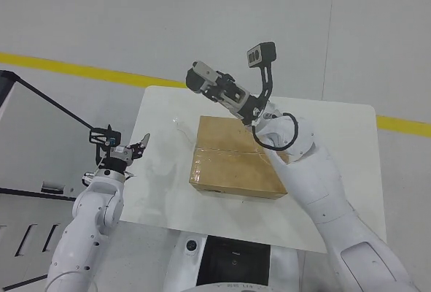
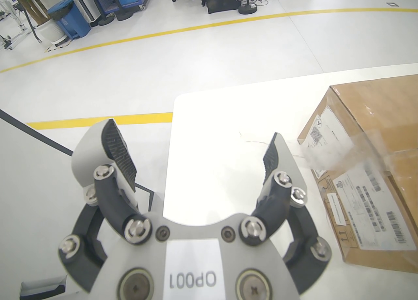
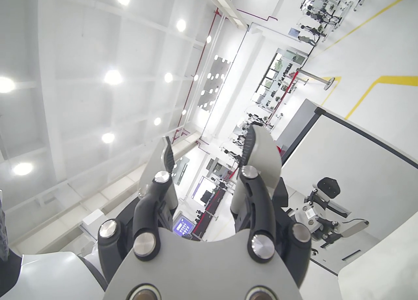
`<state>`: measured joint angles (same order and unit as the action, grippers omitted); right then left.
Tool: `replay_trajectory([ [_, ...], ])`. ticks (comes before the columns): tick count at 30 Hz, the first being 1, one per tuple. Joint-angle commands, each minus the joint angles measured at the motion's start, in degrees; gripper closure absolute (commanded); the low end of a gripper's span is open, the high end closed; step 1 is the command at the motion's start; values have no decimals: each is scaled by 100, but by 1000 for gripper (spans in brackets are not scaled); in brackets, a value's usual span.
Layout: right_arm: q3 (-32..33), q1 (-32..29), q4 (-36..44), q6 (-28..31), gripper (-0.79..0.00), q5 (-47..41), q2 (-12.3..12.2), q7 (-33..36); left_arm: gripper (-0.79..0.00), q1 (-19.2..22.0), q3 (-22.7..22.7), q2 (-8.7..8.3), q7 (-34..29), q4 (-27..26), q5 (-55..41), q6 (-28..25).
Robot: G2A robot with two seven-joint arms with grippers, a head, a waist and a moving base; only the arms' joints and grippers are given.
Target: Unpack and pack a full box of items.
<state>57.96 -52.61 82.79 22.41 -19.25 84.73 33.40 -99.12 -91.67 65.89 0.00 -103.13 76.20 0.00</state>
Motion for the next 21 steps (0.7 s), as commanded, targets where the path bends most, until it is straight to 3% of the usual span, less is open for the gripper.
replay_trajectory([
  [1,0,-1,0,0,-785,0,0,0,-785,-1,-17,-1,83,0,87,40],
  [6,82,-337,263,15,-785,-105,-18,-216,-785,-279,-180,-16,1648,294,843,166],
  [10,243,-661,562,-165,-785,-48,-64,-391,-785,-548,-436,-45,2375,565,977,-105],
  [13,380,-862,791,-294,-785,84,-104,-486,-785,-678,-487,-58,2573,518,1004,-423],
  [16,525,-1090,1017,-361,-785,133,-143,-544,-785,-767,-345,-55,2320,393,892,-871],
  [21,570,-1162,1079,-376,-785,167,-157,-546,-785,-767,-345,-55,2320,393,892,-871],
])
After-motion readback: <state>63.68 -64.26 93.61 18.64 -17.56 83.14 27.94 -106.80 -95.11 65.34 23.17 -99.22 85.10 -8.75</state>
